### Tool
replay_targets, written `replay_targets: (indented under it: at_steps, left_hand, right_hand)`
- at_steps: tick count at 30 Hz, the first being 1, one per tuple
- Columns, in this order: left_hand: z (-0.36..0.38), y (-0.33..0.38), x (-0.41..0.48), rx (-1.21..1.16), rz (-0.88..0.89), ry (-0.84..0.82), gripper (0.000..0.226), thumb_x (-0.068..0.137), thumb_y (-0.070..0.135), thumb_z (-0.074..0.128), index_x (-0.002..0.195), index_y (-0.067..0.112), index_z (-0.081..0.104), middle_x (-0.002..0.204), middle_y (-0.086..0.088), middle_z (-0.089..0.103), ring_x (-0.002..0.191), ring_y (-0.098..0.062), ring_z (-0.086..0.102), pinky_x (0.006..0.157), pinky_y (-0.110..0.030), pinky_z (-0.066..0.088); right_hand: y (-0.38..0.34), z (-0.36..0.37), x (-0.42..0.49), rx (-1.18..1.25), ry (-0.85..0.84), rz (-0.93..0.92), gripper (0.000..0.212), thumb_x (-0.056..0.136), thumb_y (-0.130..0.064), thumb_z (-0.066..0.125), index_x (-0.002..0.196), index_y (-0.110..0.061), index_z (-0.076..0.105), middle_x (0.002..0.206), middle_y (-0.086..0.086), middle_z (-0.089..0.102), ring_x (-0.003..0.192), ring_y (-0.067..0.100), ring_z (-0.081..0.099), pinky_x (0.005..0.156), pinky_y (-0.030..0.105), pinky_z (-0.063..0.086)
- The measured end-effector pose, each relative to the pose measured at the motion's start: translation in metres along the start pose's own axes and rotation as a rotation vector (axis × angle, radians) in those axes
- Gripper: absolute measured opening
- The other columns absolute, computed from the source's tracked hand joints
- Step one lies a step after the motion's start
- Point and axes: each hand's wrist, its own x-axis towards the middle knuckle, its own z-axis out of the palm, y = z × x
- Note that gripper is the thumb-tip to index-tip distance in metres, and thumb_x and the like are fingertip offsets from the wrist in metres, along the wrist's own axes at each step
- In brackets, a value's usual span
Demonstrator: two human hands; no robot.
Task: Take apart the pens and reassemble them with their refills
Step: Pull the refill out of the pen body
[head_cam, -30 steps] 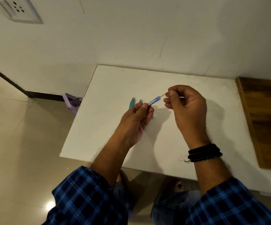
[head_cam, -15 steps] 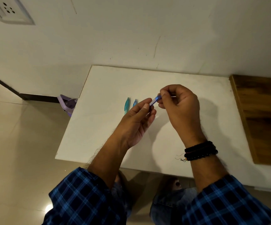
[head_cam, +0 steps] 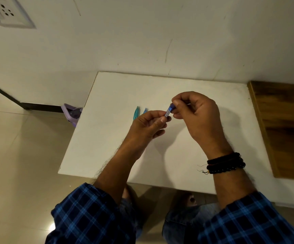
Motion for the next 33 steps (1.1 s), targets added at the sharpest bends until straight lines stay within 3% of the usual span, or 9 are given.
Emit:
replay_targets:
  at_steps: [6,18,28,33]
  left_hand:
    - [0.001,-0.001,0.003,-0.031,-0.005,-0.010,0.014,0.097,0.016,0.063,0.105,0.022,0.073,0.101,0.001,0.077,0.091,-0.013,0.068,0.087,-0.031,0.056]
    - [-0.001,-0.003,0.003,-0.055,0.002,-0.018,0.015,0.097,0.013,0.062,0.103,0.022,0.073,0.099,-0.001,0.076,0.086,-0.010,0.067,0.084,-0.030,0.056]
    - [-0.004,-0.005,0.004,-0.079,-0.014,-0.022,0.014,0.097,0.011,0.063,0.105,0.018,0.072,0.099,-0.001,0.076,0.085,-0.011,0.066,0.084,-0.028,0.057]
    - [-0.010,-0.007,0.008,-0.056,0.013,0.024,0.015,0.098,0.008,0.062,0.107,0.014,0.071,0.101,-0.002,0.076,0.085,-0.013,0.065,0.080,-0.024,0.057]
  right_hand:
    - [0.003,-0.002,0.002,0.049,-0.024,-0.005,0.010,0.098,-0.011,0.062,0.098,-0.014,0.072,0.089,-0.003,0.074,0.082,0.014,0.074,0.074,0.026,0.061]
    - [0.003,0.000,0.003,0.109,0.053,0.022,0.009,0.099,-0.015,0.062,0.099,-0.013,0.071,0.096,0.001,0.073,0.084,0.015,0.074,0.072,0.033,0.063]
    - [-0.003,-0.003,0.003,0.282,0.260,0.088,0.011,0.100,-0.012,0.057,0.098,-0.006,0.065,0.094,0.009,0.072,0.081,0.021,0.074,0.070,0.034,0.062]
    - [0.005,-0.004,0.005,0.574,0.390,0.250,0.011,0.100,-0.013,0.056,0.093,-0.012,0.064,0.091,0.007,0.071,0.081,0.022,0.072,0.070,0.033,0.059]
